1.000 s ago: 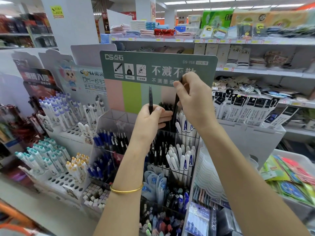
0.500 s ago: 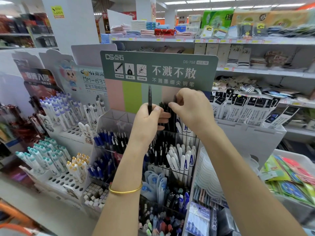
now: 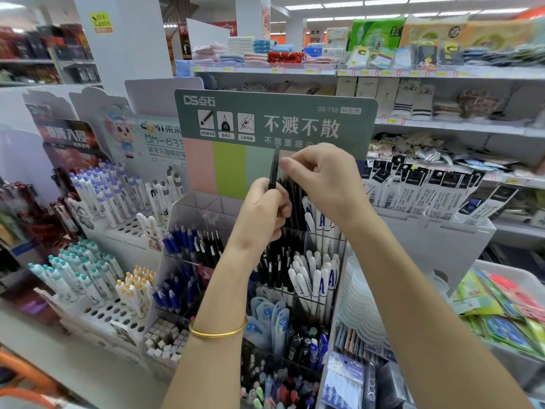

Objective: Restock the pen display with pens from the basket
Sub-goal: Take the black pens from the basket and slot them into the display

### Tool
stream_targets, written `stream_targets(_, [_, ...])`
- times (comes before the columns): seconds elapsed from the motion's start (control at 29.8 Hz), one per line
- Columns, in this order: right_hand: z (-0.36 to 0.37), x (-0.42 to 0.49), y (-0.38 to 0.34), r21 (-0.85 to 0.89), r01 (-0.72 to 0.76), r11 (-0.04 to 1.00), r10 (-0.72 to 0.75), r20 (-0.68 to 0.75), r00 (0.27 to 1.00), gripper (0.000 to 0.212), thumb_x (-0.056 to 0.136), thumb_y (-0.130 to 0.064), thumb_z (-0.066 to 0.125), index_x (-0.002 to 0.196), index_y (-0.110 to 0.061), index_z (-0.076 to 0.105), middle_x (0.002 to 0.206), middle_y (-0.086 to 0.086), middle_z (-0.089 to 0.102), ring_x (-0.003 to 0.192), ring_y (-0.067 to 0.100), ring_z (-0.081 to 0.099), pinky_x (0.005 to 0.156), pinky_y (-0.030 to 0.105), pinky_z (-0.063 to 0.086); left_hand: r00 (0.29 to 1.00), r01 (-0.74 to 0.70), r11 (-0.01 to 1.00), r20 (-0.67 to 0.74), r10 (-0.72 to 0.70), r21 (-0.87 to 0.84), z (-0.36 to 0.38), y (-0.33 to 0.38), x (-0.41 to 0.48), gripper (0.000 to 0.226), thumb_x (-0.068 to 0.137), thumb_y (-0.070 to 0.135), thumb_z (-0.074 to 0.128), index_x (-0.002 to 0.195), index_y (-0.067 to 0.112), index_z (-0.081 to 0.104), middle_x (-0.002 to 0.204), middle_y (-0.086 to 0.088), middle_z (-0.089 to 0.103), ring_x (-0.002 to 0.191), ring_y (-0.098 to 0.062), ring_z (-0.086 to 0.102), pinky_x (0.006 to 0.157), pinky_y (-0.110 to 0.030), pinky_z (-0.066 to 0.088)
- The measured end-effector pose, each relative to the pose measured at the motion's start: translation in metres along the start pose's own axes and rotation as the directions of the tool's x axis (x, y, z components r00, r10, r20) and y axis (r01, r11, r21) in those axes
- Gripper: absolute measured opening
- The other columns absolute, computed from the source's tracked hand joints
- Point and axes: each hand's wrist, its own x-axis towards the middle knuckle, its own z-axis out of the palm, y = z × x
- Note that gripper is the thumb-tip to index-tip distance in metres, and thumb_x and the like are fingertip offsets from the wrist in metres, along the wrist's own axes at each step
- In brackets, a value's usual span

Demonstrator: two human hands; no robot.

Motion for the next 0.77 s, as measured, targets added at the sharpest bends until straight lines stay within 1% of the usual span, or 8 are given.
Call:
stream_targets(0.13, [-0.003, -0.003, -0.008, 0.339, -0.117, 0.933, 0.035, 0.238, 0.971, 0.018, 0.091, -0.018, 0.060, 0.084, -0.004, 0.068, 0.067, 0.002, 0.062, 0.064, 0.007, 0.054, 0.068, 0.027, 0.046, 0.999, -0.030, 0.999, 0.044, 0.028, 0.045, 0.003, 0.002, -0.001, 0.017, 0.090, 0.000, 0.031, 0.087, 0.014, 0.039, 0.070, -0.002, 0.041, 0.053, -0.012, 0.028, 0.050, -0.029, 0.019])
stream_targets(0.2, [-0.002, 0.000, -0.006, 0.306, -0.070, 0.949, 0.042, 0.096, 0.995, 0.018, 0.092, -0.017, 0.060, 0.080, -0.003, 0.062, 0.065, 0.003, 0.060, 0.061, 0.008, 0.050, 0.066, 0.030, 0.046, 0.998, -0.054, 0.993, 0.021, 0.052, 0.105, 0.001, -0.002, -0.002, 0.014, 0.093, 0.002, 0.036, 0.093, 0.013, 0.044, 0.081, -0.002, 0.053, 0.061, -0.013, 0.045, 0.054, -0.027, 0.033])
stream_targets(0.27, [-0.001, 0.003, -0.001, 0.211, -0.058, 0.976, 0.084, -0.116, 0.990, 0.020, 0.095, -0.019, 0.055, 0.080, -0.006, 0.057, 0.063, -0.006, 0.051, 0.058, 0.006, 0.044, 0.063, 0.031, 0.041, 0.993, -0.091, 0.967, -0.057, 0.107, 0.239, -0.005, -0.009, -0.001, 0.018, 0.094, 0.006, 0.044, 0.102, 0.020, 0.052, 0.102, 0.000, 0.063, 0.091, -0.013, 0.062, 0.077, -0.027, 0.051])
stream_targets(0.34, [0.002, 0.004, 0.001, 0.112, -0.050, 0.992, 0.066, -0.147, 0.987, 0.020, 0.097, -0.020, 0.052, 0.080, -0.009, 0.052, 0.064, -0.007, 0.049, 0.061, 0.011, 0.045, 0.062, 0.032, 0.038, 0.983, -0.097, 0.943, -0.117, 0.141, 0.317, -0.009, -0.012, -0.001, 0.023, 0.093, 0.007, 0.046, 0.104, 0.026, 0.053, 0.105, 0.002, 0.065, 0.101, -0.013, 0.062, 0.091, -0.036, 0.052])
stream_targets(0.47, [0.011, -0.002, 0.009, -0.093, 0.038, 0.995, -0.048, -0.106, 0.993, 0.017, 0.095, -0.019, 0.053, 0.086, -0.005, 0.055, 0.081, 0.010, 0.062, 0.079, 0.030, 0.053, 0.066, 0.040, 0.041, 0.983, -0.074, 0.939, -0.137, 0.126, 0.335, -0.008, -0.015, 0.000, 0.028, 0.092, 0.001, 0.042, 0.103, 0.025, 0.054, 0.097, 0.003, 0.067, 0.090, -0.010, 0.065, 0.088, -0.039, 0.054])
stream_targets(0.64, [0.012, 0.001, 0.015, -0.335, 0.017, 0.942, 0.008, 0.074, 0.997, 0.025, 0.089, -0.031, 0.062, 0.077, -0.011, 0.054, 0.081, 0.004, 0.054, 0.090, 0.030, 0.051, 0.073, 0.036, 0.042, 0.977, -0.119, 0.917, -0.118, 0.176, 0.381, -0.007, -0.017, 0.004, 0.028, 0.091, 0.004, 0.053, 0.110, 0.024, 0.055, 0.095, 0.008, 0.064, 0.090, -0.006, 0.060, 0.077, -0.018, 0.049])
stream_targets(0.71, [0.007, 0.003, 0.017, -0.242, -0.043, 0.969, 0.044, -0.003, 0.999, 0.016, 0.092, -0.026, 0.059, 0.097, -0.012, 0.061, 0.096, 0.005, 0.060, 0.100, 0.027, 0.051, 0.082, 0.037, 0.043, 0.970, -0.139, 0.894, -0.125, 0.210, 0.427, -0.005, -0.018, 0.007, 0.024, 0.090, 0.010, 0.063, 0.109, 0.022, 0.054, 0.091, 0.006, 0.061, 0.081, -0.002, 0.056, 0.068, -0.010, 0.044])
stream_targets(0.77, [0.005, 0.007, 0.020, -0.201, -0.097, 0.975, 0.094, -0.024, 0.995, 0.022, 0.094, -0.021, 0.055, 0.111, -0.009, 0.062, 0.108, 0.007, 0.063, 0.105, 0.028, 0.053, 0.086, 0.035, 0.043, 0.954, -0.154, 0.857, -0.150, 0.258, 0.493, 0.001, -0.019, 0.012, 0.020, 0.089, 0.015, 0.067, 0.104, 0.019, 0.054, 0.087, 0.005, 0.057, 0.075, -0.003, 0.051, 0.066, -0.011, 0.042])
